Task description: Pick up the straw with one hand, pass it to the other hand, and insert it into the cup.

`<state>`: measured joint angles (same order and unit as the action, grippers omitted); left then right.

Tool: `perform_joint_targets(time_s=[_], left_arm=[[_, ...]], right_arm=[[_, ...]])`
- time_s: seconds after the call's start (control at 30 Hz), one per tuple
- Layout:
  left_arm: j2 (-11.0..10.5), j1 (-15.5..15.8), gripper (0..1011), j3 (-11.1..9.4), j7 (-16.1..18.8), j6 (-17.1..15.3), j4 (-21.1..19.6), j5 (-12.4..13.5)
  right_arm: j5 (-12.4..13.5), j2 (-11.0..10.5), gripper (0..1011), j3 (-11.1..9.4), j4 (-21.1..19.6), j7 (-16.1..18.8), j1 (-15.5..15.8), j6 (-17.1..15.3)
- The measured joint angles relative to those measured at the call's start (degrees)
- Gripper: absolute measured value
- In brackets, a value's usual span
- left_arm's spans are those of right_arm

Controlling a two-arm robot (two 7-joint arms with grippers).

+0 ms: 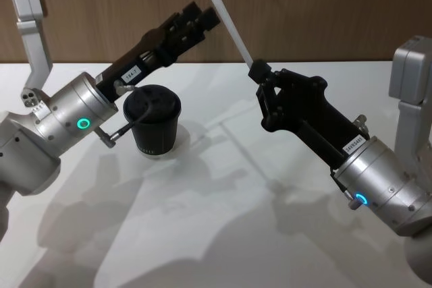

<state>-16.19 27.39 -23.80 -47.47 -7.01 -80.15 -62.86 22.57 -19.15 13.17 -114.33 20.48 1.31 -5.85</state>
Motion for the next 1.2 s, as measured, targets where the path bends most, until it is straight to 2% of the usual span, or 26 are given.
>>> perform_joint_targets(time_s=[0.53, 1.2], left_arm=[[2.00, 2.80, 1003, -1.55, -1.30, -0.19, 3.93, -1.60], [3.16, 5.10, 1003, -3.20, -2.34, -0.60, 6.42, -2.78]], right_arm=[[0.00, 0.00, 0, 0.00, 0.00, 0.00, 0.00, 0.00], [0.00, 0.00, 0, 0.00, 0.00, 0.00, 0.00, 0.00]])
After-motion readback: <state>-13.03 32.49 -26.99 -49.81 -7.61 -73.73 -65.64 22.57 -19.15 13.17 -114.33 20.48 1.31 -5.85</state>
